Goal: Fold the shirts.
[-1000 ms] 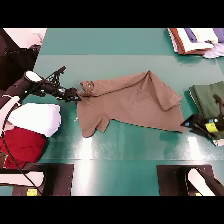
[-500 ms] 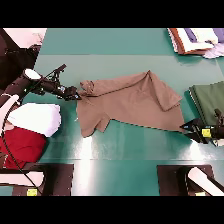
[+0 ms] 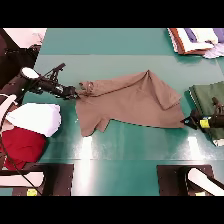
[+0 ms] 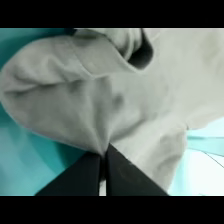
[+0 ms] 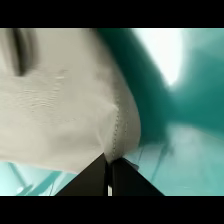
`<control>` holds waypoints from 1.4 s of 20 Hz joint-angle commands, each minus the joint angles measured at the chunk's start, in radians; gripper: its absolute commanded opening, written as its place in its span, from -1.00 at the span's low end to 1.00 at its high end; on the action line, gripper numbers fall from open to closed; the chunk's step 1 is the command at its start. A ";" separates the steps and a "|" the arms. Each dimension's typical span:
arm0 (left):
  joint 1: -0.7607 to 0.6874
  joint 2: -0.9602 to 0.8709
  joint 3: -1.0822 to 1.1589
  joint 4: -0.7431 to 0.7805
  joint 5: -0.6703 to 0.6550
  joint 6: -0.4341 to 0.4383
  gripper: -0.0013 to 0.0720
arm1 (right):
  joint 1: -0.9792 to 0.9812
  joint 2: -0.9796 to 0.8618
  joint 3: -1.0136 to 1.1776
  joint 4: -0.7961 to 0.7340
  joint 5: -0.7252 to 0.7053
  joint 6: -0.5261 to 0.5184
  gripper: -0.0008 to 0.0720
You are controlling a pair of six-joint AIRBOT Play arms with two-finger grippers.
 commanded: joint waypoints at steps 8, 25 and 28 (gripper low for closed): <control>0.002 0.468 0.478 0.042 0.044 -0.032 -0.90 | 0.009 0.325 0.636 0.084 0.013 0.022 -0.94; 0.002 0.595 0.754 -0.030 0.004 -0.139 -0.90 | -0.143 0.152 1.424 0.080 0.321 0.076 -0.94; 0.002 0.523 0.547 -0.018 -0.032 -0.139 -0.90 | -0.080 0.068 1.248 0.051 0.378 0.075 -0.94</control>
